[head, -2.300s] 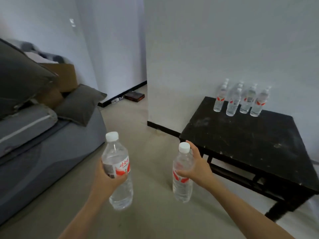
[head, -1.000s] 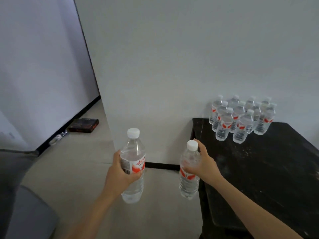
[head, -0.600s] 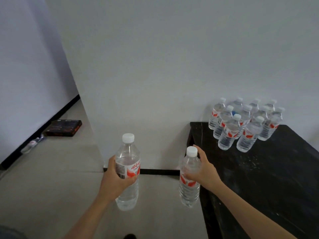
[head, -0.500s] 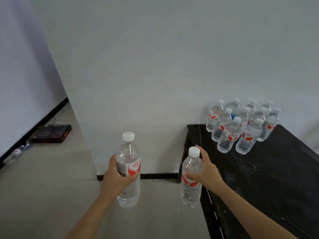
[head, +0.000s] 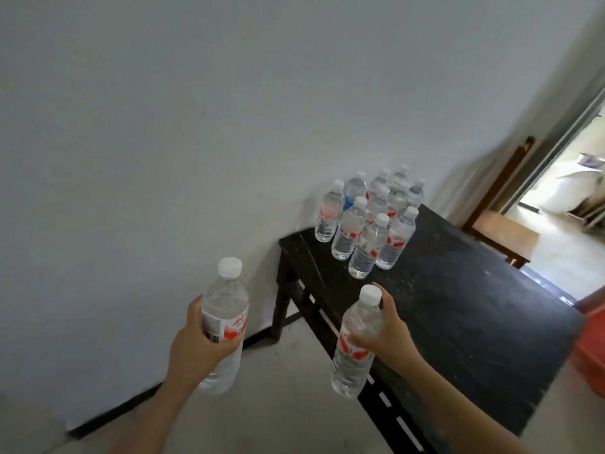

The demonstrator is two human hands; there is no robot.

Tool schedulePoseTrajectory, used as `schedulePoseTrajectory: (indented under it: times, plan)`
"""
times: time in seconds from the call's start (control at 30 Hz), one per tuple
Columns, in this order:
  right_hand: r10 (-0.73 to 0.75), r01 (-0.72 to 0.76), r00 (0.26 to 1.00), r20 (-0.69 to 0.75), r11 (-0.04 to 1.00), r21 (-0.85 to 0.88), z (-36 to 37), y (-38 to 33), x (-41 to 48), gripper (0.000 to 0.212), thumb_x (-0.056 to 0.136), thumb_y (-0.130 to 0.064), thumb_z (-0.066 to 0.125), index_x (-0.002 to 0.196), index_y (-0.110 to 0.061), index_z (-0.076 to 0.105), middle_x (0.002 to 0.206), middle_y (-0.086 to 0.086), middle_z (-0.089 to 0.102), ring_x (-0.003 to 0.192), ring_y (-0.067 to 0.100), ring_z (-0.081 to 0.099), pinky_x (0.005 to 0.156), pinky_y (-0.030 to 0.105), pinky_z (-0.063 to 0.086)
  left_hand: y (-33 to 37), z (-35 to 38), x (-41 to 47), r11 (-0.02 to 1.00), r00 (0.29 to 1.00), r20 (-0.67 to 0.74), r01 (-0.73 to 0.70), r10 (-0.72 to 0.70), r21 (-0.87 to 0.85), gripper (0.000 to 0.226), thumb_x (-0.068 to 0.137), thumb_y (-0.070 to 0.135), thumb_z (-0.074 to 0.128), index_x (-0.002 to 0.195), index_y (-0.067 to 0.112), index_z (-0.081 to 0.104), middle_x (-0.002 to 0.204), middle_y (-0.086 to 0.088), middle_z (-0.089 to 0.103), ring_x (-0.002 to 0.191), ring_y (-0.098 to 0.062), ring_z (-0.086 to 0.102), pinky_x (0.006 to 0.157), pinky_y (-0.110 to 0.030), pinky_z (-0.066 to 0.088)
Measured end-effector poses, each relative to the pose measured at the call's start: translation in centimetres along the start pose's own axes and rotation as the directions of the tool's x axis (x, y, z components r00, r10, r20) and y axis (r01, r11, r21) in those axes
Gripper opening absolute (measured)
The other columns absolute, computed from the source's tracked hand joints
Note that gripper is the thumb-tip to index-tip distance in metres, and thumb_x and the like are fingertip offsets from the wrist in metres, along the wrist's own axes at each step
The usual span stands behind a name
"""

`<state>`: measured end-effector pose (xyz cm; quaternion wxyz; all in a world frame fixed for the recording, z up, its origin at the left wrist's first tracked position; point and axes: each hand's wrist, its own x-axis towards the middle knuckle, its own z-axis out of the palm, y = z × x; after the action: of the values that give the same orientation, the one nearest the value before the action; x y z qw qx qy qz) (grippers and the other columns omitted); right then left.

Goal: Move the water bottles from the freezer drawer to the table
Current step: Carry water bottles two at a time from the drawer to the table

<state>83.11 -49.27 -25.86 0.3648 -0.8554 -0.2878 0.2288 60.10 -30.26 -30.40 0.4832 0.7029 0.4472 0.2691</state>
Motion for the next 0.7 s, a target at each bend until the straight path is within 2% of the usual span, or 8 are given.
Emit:
schedulePoseTrajectory:
  times: [0.1, 0.2, 0.27, 0.33, 0.43, 0.63, 0.7]
  plan:
    - [0.092, -0.093, 0.991, -0.097, 0.996, -0.002, -2.1, 2.5, 0.0, 0.101, 0.065, -0.025, 0.081, 0.138, -0.039, 0.013, 0.124, 0.003, 0.05, 0.109, 0.022, 0.055, 0.089, 0.042, 0.051, 1.0, 3.9, 2.1, 1.0, 0.992, 0.122, -0.018, 0.021, -0.022, 0.093, 0.054, 0.03, 0.085, 0.131, 0.021, 0.035, 0.107, 0.001, 0.058, 0.096, -0.025, 0.059, 0.085, -0.039, 0.049]
    - [0.168, -0.168, 0.967, -0.193, 0.986, 0.017, -5.0, 5.2, -0.2, 0.102, 0.063, -0.021, 0.083, 0.137, -0.04, 0.015, 0.122, 0.001, 0.048, 0.11, 0.026, 0.055, 0.088, 0.046, 0.051, 3.1, 8.6, 3.7, 0.997, 0.964, 0.255, -0.077, 0.08, -0.02, 0.084, 0.05, 0.029, 0.086, 0.119, 0.029, 0.037, 0.103, 0.005, 0.057, 0.093, -0.021, 0.058, 0.081, -0.035, 0.048]
    - [0.209, -0.203, 0.945, -0.25, 0.978, 0.05, -7.2, 7.1, 0.2, 0.102, 0.064, -0.017, 0.082, 0.138, -0.036, 0.015, 0.127, 0.005, 0.047, 0.115, 0.029, 0.053, 0.092, 0.048, 0.049, 4.5, 12.1, 4.5, 0.991, 0.927, 0.35, -0.133, 0.132, -0.021, 0.082, 0.056, 0.023, 0.087, 0.12, 0.032, 0.036, 0.105, 0.005, 0.058, 0.096, -0.02, 0.06, 0.082, -0.034, 0.048]
    - [0.234, -0.217, 0.921, -0.31, 0.972, 0.089, -9.4, 9.1, 1.0, 0.1, 0.066, -0.014, 0.081, 0.139, -0.032, 0.015, 0.13, 0.007, 0.045, 0.117, 0.031, 0.051, 0.094, 0.049, 0.046, 6.0, 15.9, 5.4, 0.98, 0.892, 0.411, -0.197, 0.189, -0.022, 0.088, 0.053, 0.032, 0.085, 0.126, 0.033, 0.035, 0.111, 0.006, 0.06, 0.102, -0.019, 0.061, 0.088, -0.039, 0.05]
    - [0.293, -0.254, 0.878, -0.379, 0.956, 0.149, -12.1, 11.9, 2.4, 0.098, 0.066, -0.011, 0.081, 0.139, -0.027, 0.018, 0.132, 0.011, 0.045, 0.115, 0.034, 0.052, 0.094, 0.05, 0.046, 8.3, 20.9, 5.7, 0.967, 0.843, 0.484, -0.254, 0.236, -0.028, 0.087, 0.053, 0.034, 0.083, 0.123, 0.041, 0.03, 0.111, 0.009, 0.058, 0.103, -0.017, 0.059, 0.091, -0.041, 0.049]
    - [0.308, -0.23, 0.843, -0.441, 0.948, 0.222, -17.4, 15.4, 5.8, 0.097, 0.067, -0.013, 0.08, 0.14, -0.023, 0.018, 0.135, 0.011, 0.045, 0.118, 0.033, 0.05, 0.097, 0.049, 0.042, 12.2, 30.4, 6.3, 0.96, 0.759, 0.595, -0.268, 0.264, -0.085, 0.082, 0.061, 0.029, 0.082, 0.116, 0.049, 0.024, 0.108, 0.024, 0.051, 0.103, -0.006, 0.054, 0.088, -0.024, 0.044]
    - [0.31, -0.225, 0.834, -0.455, 0.946, 0.233, -18.4, 16.4, 6.2, 0.096, 0.066, -0.012, 0.08, 0.14, -0.022, 0.02, 0.135, 0.01, 0.045, 0.119, 0.033, 0.05, 0.098, 0.049, 0.041, 12.7, 33.0, 6.4, 0.961, 0.736, 0.622, -0.253, 0.267, -0.113, 0.08, 0.058, 0.032, 0.081, 0.113, 0.053, 0.028, 0.111, 0.023, 0.052, 0.104, -0.004, 0.054, 0.089, -0.024, 0.044]
